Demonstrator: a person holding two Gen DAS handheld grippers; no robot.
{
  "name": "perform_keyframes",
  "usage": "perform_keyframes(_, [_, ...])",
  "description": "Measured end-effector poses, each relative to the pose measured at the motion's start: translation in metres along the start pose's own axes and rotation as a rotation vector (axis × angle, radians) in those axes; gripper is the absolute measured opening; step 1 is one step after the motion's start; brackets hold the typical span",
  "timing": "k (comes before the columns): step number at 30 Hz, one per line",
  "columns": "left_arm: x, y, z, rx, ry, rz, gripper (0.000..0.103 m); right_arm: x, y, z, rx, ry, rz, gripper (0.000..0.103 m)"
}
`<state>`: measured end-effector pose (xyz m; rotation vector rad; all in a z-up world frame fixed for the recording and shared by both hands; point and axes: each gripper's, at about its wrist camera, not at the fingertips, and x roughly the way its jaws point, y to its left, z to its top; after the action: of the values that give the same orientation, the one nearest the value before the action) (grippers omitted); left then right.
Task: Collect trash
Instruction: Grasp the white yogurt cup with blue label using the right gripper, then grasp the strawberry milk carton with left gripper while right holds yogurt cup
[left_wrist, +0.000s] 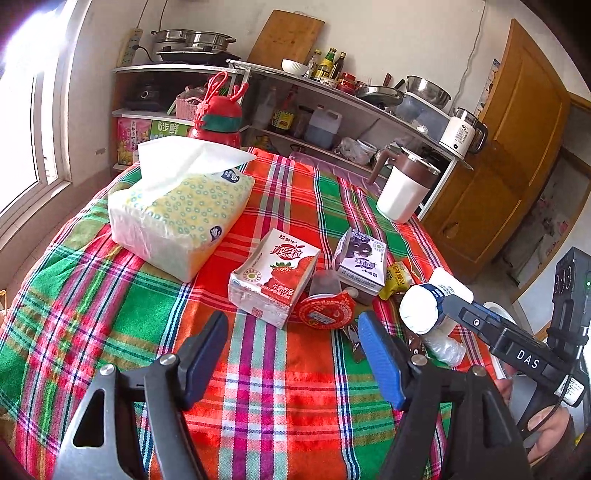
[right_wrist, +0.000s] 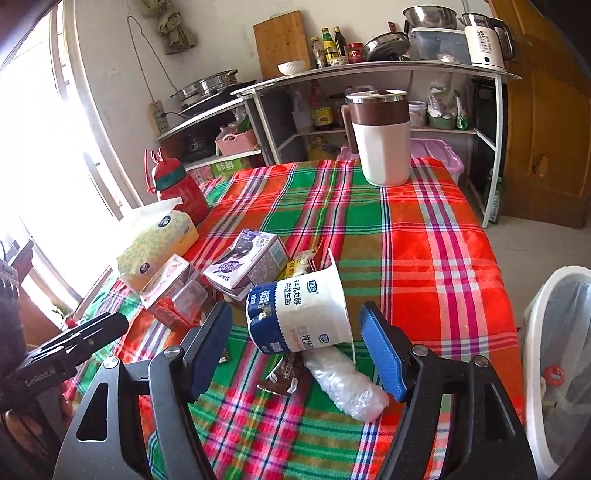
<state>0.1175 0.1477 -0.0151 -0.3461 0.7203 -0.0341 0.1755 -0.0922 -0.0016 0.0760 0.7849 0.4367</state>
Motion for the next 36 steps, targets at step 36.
perform_keyframes(36, [0.061, 0.006, 0.032, 0.100, 0.099, 0.056, 0.077, 0.013, -0.004, -0.011, 0.033, 0.022, -0.068, 0.062])
